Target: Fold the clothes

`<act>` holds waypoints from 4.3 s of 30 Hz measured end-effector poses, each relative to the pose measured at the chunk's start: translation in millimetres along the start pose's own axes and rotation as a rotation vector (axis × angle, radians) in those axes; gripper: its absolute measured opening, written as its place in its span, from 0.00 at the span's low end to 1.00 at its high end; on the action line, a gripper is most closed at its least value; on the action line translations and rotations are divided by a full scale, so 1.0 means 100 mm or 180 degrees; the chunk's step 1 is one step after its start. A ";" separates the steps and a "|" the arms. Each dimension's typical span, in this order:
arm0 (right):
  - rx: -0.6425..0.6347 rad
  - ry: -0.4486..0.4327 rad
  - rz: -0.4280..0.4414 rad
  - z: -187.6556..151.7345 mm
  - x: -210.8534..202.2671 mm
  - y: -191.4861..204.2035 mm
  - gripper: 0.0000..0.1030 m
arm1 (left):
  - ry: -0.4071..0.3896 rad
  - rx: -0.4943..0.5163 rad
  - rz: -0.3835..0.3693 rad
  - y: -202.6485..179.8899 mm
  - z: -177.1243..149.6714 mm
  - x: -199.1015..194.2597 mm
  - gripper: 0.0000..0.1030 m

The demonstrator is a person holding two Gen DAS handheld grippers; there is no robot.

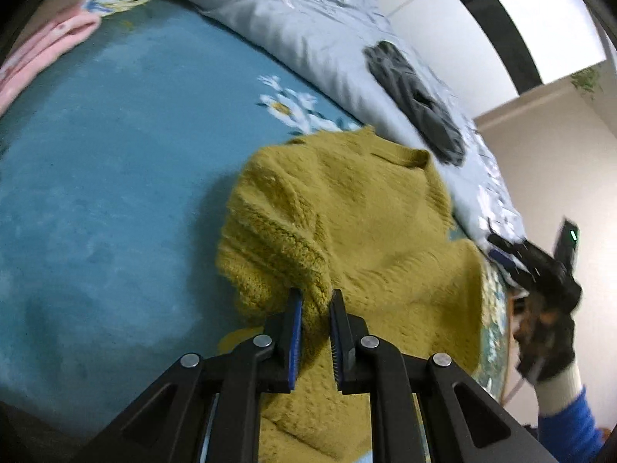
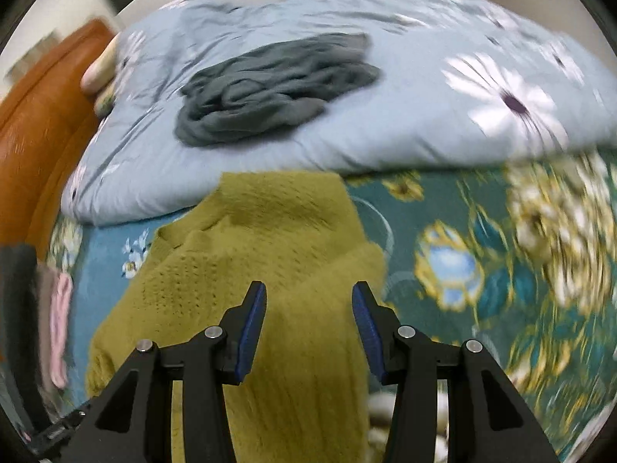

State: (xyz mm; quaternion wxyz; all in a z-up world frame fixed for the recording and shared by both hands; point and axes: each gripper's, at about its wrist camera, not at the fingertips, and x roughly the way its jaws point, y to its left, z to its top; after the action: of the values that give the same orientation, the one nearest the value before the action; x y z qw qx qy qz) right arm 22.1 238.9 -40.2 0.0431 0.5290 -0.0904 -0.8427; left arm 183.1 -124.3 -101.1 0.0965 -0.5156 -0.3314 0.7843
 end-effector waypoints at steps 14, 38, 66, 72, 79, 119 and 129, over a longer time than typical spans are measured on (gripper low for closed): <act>-0.0027 0.0229 -0.0092 0.10 0.34 0.19 0.46 | 0.0368 0.0307 -0.0468 -0.27 -0.08 0.07 0.18; -0.0830 0.0381 -0.0672 0.65 0.82 0.41 0.46 | 0.0439 0.0473 0.0515 -0.10 1.32 0.75 0.55; -0.2410 0.0737 -0.1246 0.49 1.28 0.93 0.07 | 0.0309 0.1262 0.0939 -0.49 1.18 0.70 0.11; -0.1867 0.0002 -0.1052 0.56 0.43 0.80 0.07 | -0.0234 0.1418 0.0958 -0.82 1.23 0.05 0.10; -0.1598 -0.0973 -0.0847 0.65 -0.91 0.92 0.07 | -0.1081 0.1568 0.0901 -1.50 1.35 -0.85 0.09; -0.2048 -0.2352 -0.0786 -0.16 -4.04 0.95 0.07 | -0.2215 0.2402 0.1067 -2.96 0.11 -3.28 0.10; -0.1716 -0.0775 -0.0595 0.18 -1.58 0.50 0.07 | -0.0788 0.1605 0.1233 -1.83 0.81 -0.92 0.10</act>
State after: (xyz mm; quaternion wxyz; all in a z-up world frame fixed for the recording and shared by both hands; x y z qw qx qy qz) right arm 73.6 218.4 116.5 0.0930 0.3998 0.1810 -0.8937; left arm 118.6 -63.9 101.0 0.0293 -0.4297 -0.0322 0.9019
